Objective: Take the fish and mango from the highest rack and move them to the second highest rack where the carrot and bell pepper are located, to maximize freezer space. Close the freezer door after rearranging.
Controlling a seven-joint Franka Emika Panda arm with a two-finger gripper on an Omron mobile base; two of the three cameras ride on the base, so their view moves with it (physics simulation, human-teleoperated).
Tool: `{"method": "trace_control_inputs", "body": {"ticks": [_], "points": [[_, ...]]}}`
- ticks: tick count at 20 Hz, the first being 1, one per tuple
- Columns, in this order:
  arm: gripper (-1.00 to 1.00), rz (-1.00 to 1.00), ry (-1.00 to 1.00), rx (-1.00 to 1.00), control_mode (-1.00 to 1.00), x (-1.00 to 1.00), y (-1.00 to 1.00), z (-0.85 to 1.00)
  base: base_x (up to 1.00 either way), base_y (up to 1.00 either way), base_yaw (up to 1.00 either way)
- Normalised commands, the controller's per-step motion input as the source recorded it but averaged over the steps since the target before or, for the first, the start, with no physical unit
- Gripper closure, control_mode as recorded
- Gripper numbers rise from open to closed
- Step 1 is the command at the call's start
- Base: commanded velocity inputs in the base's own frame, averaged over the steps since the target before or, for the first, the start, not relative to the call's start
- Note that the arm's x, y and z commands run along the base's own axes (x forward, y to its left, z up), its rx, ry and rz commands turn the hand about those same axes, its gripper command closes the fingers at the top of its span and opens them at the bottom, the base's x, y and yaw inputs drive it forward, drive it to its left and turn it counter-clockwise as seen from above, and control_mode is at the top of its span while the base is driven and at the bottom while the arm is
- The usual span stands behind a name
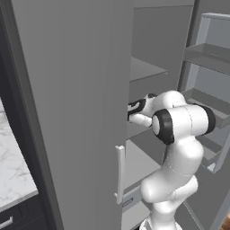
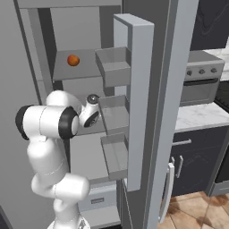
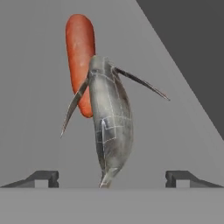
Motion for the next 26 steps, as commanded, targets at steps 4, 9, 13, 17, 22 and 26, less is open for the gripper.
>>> {"method": "trace_control_inputs", "body": {"ticks": [4, 9, 13, 17, 22, 26], "points": [[-1.00, 0.00, 0.00, 0.00, -1.00, -0.54, 0.09, 0.40, 0.00, 0.00, 0.00], [-1.00, -0.02, -0.02, 0.00, -1.00, -0.42, 0.24, 0.68, 0.00, 0.00, 0.00], [-1.00, -0.10, -0.01, 0.00, -1.00, -0.42, 0.18, 0.70, 0.00, 0.00, 0.00], [-1.00, -0.19, 0.00, 0.00, -1.00, -0.52, 0.08, 0.54, 0.00, 0.00, 0.00], [-1.00, -0.24, 0.00, 0.05, -1.00, -0.58, 0.02, 0.50, 0.00, 0.00, 0.00], [-1.00, -0.24, 0.00, 0.18, -1.00, -0.61, 0.00, 0.51, 0.00, 0.00, 0.00]]}}
